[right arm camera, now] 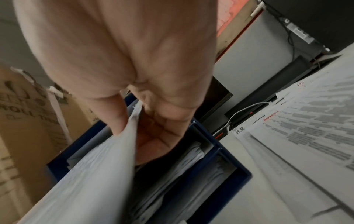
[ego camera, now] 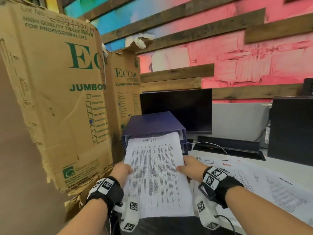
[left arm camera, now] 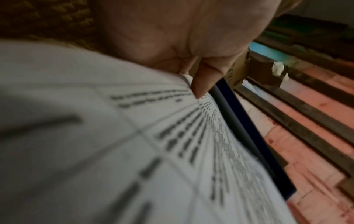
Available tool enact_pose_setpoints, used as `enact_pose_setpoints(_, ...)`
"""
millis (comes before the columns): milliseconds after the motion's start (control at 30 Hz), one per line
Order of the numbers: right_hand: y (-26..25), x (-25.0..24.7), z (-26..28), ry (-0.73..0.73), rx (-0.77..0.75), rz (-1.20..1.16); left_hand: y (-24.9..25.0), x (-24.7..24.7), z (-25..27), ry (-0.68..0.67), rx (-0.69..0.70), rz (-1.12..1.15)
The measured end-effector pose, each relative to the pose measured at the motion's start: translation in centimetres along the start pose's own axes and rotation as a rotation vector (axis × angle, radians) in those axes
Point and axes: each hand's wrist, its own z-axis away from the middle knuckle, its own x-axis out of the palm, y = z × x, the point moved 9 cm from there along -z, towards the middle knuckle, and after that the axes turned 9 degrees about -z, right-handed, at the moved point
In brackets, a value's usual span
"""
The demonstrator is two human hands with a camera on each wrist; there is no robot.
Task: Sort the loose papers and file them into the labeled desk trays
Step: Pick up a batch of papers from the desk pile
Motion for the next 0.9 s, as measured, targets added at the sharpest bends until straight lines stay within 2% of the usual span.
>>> enact_pose_setpoints(100, -0.7, -1.0, -0.9, 0.097, -0.027, -0.118, 1.1, -1.0, -0.5, -0.032, 0.090, 0.216)
enact_pose_setpoints(200, 0.2, -0.8, -1.0, 0.043, 0.027, -0.226, 2.7, -1.6, -0.6, 0.006, 0.184, 0.373)
enact_pose_setpoints(300, 0.8, -0.8, -0.5, 0.016, 0.098, -0.190, 4.1, -1.7, -1.1, 0.068, 0.228, 0.440)
enact_pose_setpoints(400, 0.5, -2.5, -1.0, 0.143, 0.114, -0.210, 4.3, -0.8, -1.4, 0.067, 0.209, 0.341)
enact_pose_setpoints(500, -0.3, -4.2, -2.1, 0.294, 0.102, -0.253, 4.2, 0.7, -0.9, -0.037, 0.196, 0.241)
enact_pose_setpoints(567, -0.7, -4.7, -2.9, 0.337, 0.102, -0.307, 4.0, 1.1, -0.6, -0.067, 0.193, 0.214)
enact_pose_setpoints(700, -0.9, -4.2, -3.7, 0.330, 0.097, -0.502, 4.0, -0.6, -2.5, 0.034, 0.157, 0.389)
enact_pose_setpoints(800, -0.3, -4.4, -3.7, 0.355, 0.068, -0.527, 4.8, -1.6, -3.5, 0.108, 0.161, 0.470)
enact_pose_setpoints(900, -0.3, -4.7, -3.8, 0.417, -0.005, -0.562, 6.1, -1.1, -3.0, 0.074, 0.179, 0.576)
